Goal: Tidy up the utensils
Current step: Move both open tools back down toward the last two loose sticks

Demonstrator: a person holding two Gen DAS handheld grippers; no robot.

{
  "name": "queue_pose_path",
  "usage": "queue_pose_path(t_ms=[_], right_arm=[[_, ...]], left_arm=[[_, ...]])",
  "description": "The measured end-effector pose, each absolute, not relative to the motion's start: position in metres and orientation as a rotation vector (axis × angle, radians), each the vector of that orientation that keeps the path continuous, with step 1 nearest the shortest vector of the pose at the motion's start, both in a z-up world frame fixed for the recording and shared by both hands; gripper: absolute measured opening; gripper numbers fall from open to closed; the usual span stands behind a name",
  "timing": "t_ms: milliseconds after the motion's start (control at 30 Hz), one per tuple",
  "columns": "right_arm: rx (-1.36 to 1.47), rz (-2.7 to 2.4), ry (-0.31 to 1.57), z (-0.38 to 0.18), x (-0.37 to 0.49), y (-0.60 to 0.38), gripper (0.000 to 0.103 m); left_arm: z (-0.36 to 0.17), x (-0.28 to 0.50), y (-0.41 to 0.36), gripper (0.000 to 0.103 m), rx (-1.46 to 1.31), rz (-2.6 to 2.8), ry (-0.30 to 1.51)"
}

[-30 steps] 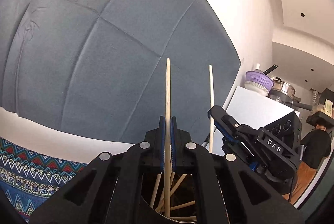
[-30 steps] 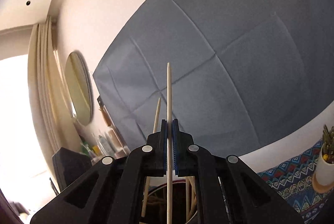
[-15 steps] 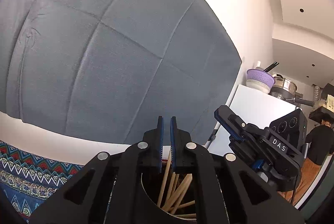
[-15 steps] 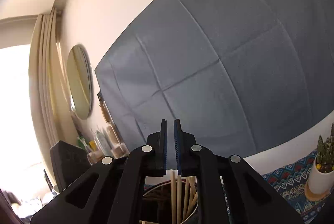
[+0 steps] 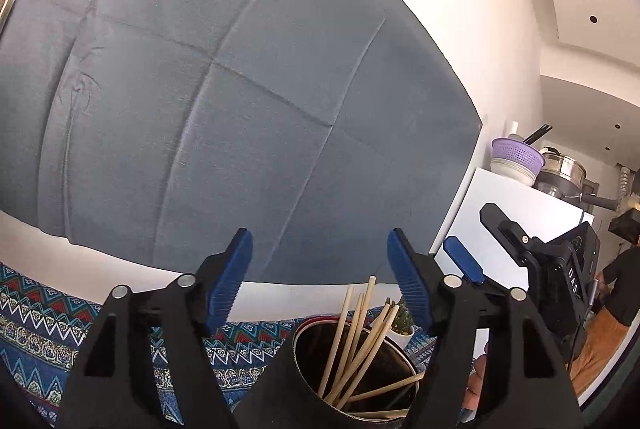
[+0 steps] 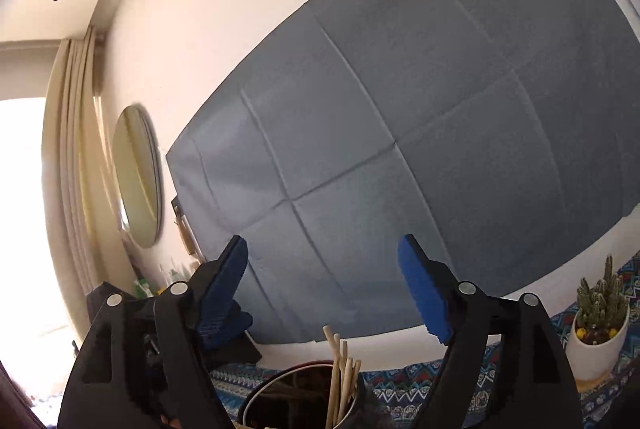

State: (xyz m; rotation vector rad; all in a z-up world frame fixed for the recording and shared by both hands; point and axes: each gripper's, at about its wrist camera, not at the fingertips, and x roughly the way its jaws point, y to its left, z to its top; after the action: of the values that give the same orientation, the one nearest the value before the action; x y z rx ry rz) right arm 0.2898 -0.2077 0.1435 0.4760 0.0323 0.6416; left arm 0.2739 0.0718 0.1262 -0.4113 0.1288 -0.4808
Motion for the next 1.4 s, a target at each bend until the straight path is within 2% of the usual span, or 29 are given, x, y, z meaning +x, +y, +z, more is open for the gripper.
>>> queue_pose_path(t_ms=[33, 167, 300, 833, 1233, 1400], right_arm=[[0.473, 0.636, 0.027, 0.144, 0.289, -0.209, 0.084], [0.462, 0.615, 0.017, 0.148, 0.285, -0.211, 0.09], [0.462, 0.592, 0.013, 0.15, 0.284, -0.213, 0.093], [0.397, 0.513, 0.104, 0.171, 0.27, -0.227, 0.095], [0.303, 0.464, 0.157, 0.181, 0.217, -0.238, 0.095], [0.35, 0.468, 0.293, 0.173, 0.212, -0.244, 0.095]], left_arm=[[0.127, 0.273, 0.072, 0.083, -0.411, -0.47, 0.13], [0.131, 0.27, 0.074, 0.096, -0.398, -0.442, 0.129], [0.134, 0.264, 0.071, 0.097, -0.333, -0.383, 0.091], [0.157, 0.244, 0.066, 0.097, -0.197, -0.289, 0.167], [0.148, 0.224, 0.076, 0.097, -0.199, -0.144, 0.377], [0.139, 0.208, 0.079, 0.097, -0.184, -0.141, 0.432]])
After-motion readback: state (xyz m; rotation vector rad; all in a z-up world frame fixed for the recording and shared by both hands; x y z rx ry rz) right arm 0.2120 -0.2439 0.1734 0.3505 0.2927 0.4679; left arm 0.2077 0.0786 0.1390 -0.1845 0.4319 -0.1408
